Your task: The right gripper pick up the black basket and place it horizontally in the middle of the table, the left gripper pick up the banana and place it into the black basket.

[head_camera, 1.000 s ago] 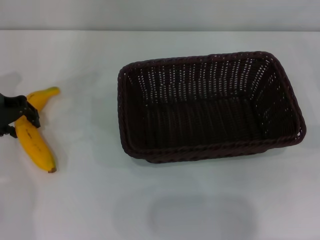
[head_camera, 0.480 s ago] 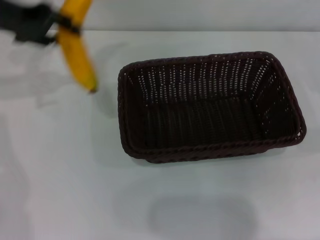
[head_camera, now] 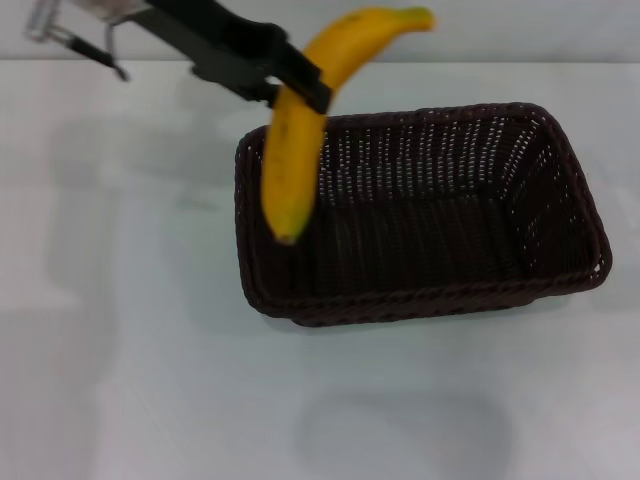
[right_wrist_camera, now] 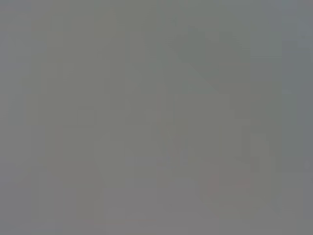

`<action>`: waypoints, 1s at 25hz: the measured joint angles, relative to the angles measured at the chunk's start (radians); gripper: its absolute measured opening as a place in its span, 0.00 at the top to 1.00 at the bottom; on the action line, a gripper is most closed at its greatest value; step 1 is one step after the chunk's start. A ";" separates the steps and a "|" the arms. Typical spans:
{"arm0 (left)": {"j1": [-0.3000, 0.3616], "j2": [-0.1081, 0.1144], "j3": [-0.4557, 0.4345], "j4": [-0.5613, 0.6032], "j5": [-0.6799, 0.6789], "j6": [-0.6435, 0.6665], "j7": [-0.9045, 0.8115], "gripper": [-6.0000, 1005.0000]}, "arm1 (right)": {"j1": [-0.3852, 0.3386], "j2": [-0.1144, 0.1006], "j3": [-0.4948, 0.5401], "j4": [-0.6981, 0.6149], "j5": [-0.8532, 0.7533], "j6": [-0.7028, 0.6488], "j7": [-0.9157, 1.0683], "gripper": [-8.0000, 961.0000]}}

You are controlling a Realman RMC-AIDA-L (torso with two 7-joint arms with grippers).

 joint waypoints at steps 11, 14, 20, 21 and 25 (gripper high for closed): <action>0.012 -0.077 0.006 0.121 0.021 0.103 0.202 0.23 | -0.047 -0.002 0.004 0.002 0.001 0.033 0.017 0.12; 0.119 -0.124 0.003 0.266 0.013 0.205 0.328 0.20 | -0.057 -0.003 0.005 0.002 0.001 0.048 0.014 0.12; 0.445 -0.158 0.065 0.446 -0.182 0.575 0.589 0.13 | -0.044 -0.003 0.007 0.040 0.001 0.057 -0.005 0.12; 0.485 -0.158 0.069 0.443 -0.246 0.616 0.645 0.11 | -0.042 -0.003 0.006 0.046 0.001 0.059 -0.006 0.12; 0.667 -0.162 0.072 0.377 -0.595 0.758 1.019 0.12 | -0.022 -0.002 -0.003 0.089 -0.001 0.070 -0.027 0.12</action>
